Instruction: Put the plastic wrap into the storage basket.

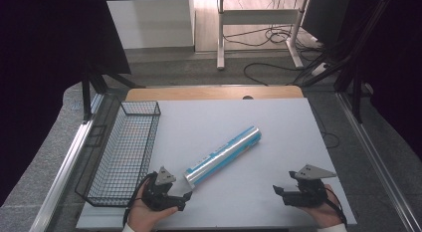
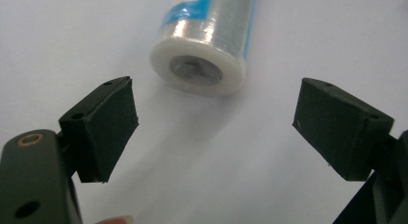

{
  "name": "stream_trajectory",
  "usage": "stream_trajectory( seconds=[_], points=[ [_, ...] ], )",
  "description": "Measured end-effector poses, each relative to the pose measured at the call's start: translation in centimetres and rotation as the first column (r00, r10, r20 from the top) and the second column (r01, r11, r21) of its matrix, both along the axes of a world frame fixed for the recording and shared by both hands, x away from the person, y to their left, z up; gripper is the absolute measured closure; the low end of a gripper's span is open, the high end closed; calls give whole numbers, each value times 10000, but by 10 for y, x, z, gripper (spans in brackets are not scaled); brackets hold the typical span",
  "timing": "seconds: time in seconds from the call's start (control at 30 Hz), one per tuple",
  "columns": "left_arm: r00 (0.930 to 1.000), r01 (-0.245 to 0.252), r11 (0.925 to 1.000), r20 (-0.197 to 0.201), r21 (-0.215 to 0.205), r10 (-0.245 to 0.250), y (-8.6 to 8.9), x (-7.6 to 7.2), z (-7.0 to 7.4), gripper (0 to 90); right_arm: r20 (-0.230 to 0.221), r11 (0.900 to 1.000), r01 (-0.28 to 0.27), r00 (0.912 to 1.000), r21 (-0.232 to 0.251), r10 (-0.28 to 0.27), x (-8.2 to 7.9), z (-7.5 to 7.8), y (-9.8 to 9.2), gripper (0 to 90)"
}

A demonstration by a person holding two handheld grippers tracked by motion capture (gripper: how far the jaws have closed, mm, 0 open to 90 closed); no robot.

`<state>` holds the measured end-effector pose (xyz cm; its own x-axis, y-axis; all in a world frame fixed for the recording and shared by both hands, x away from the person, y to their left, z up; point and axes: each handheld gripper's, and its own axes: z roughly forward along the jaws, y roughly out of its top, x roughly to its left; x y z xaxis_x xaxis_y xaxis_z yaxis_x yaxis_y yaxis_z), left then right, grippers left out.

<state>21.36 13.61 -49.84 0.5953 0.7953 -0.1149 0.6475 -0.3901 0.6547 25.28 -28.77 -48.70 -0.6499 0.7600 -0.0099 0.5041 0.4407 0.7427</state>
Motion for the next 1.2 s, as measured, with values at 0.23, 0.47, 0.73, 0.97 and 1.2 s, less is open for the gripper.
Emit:
stream_trajectory(
  seconds=[0.23,0.47,0.73,0.97,1.2],
  points=[
    [10000,-6,10000,-51,6,6,2,1,-1,150,-4,9999,41,10000,-105,-41,1,-3,0,240],
    [9999,-30,10000,-109,-2,30,2,2,-1,151,-65,9997,103,9999,-219,-104,2,-4,0,248],
    [9999,-145,9998,-56,-127,144,3,1,1,151,-13,9997,169,9999,-182,-169,2,-3,-1,249],
    [9999,-151,9995,33,-289,152,3,-2,10,154,-18,9992,285,9996,-272,-285,3,-5,-1,251],
    [9999,-98,9993,91,-372,101,1,0,22,154,-20,9992,225,9997,-324,-225,2,-6,-1,252]
  ],
)
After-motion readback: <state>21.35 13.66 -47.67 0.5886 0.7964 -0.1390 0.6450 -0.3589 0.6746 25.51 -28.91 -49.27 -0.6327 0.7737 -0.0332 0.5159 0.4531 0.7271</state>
